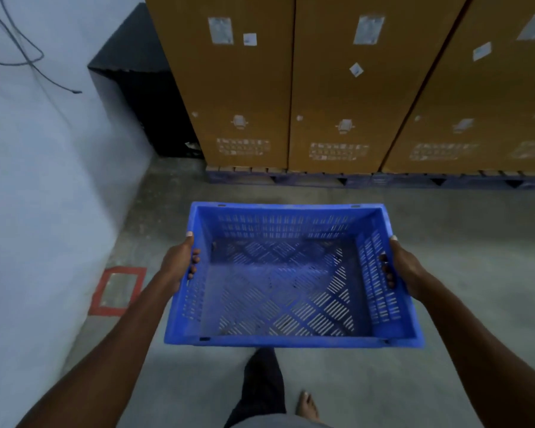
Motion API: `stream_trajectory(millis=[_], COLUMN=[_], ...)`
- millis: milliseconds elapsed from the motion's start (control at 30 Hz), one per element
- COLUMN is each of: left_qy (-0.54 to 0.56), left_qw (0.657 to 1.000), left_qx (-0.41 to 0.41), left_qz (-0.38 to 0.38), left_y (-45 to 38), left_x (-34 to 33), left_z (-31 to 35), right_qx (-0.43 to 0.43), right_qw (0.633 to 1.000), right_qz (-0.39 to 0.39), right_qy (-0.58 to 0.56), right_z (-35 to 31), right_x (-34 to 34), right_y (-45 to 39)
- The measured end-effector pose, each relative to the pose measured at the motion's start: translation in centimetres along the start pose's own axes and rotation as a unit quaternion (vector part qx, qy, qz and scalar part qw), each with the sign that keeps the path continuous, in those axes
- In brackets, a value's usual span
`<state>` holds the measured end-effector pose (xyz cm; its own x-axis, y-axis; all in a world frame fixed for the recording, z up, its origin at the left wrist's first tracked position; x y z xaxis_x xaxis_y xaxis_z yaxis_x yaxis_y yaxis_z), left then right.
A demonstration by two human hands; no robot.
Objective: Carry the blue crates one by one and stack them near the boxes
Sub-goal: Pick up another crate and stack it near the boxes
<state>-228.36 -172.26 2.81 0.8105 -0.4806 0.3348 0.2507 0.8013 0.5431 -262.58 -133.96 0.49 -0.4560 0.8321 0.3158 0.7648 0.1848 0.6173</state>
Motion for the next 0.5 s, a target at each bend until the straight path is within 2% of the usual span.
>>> stream_trajectory(millis=[200, 500], left_qy=[-0.03, -0.09], left_qw=[0.999, 0.995], left_qx=[0.024, 0.044], left_qz=[0.005, -0.008], left_y=[-14.4, -32.7], left_x=[-5.2, -14.7], left_z=[1.4, -2.5], right_qx=[-0.054, -0.111], right_qw=[0.998, 0.993], right_qz=[0.015, 0.034], right_qy=[0.014, 0.018], right_z=[-1.5, 1.8], right_x=[-6.2, -12.8], right_y=[-11.2, -28.2])
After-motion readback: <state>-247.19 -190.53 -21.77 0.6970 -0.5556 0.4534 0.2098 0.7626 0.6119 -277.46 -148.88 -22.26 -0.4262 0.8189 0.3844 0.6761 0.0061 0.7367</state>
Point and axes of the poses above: each hand's wrist, its own y-axis away from the middle knuckle, its own x-axis out of the back of the hand, z = x × y, the point moved 5 cm from there along -y, towards the middle knuckle, and after that the axes turned 4 degrees about z, right-handed, at the moved point
